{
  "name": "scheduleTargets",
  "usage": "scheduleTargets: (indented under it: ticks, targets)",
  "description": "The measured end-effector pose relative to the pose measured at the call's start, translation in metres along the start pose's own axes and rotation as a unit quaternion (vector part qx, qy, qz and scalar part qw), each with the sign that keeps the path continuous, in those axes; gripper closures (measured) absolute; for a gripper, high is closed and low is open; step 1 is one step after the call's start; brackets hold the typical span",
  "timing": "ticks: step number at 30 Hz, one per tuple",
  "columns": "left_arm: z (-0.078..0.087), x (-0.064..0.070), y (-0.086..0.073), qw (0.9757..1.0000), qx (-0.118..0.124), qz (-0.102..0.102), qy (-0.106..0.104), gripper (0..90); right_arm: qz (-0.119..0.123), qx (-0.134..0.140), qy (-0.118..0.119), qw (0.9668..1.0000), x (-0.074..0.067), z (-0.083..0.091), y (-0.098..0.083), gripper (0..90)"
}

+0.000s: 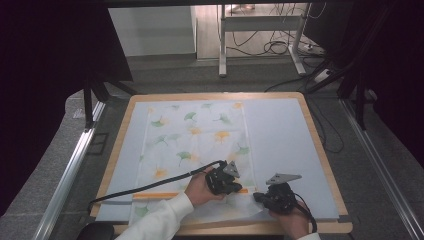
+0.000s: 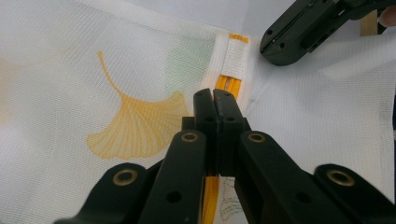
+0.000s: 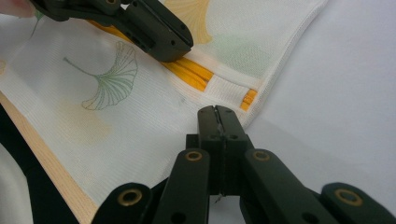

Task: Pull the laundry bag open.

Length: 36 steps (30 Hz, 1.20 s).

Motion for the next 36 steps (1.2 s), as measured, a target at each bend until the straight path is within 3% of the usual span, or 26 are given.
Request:
scheduleTargets:
  ticks: [5,12,17,24,36]
  targets:
    - [0.002,0.002,-0.001,1.0,-0.006,-0.005,0.002,90.0,0.0,0.0,0.0,1.0,0.0,0.0,0.0,89.8]
    - [0.006,0.001,-0.01,1.0,0.003,0.009,-0.002,90.0,-0.002,-0.001,0.001,1.0,0.0,0.0,0.0,89.8]
    - [0.009,0.003,-0.011,1.0,-0.006,-0.002,0.007,90.0,-0.002,0.0,0.001,1.0,0.0,0.0,0.0,89.8]
    - [0.015,0.0,-0.022,0.9997,0.006,0.023,-0.002,90.0,-0.002,-0.002,0.001,1.0,0.001,0.0,0.0,89.8]
    - [0.025,0.002,-0.035,0.9996,0.003,0.028,0.002,90.0,-0.002,0.0,0.0,1.0,0.0,0.0,0.0,89.8]
Point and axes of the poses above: each handheld gripper's, and its own axes: z roughly backward along the jaws, y roughly out of its top, x roughly to its right, the point moved 2 cm from there along -z, roughly forward along the jaws, and after that the axes turned 15 degrees about -z, right-handed, at the moved point
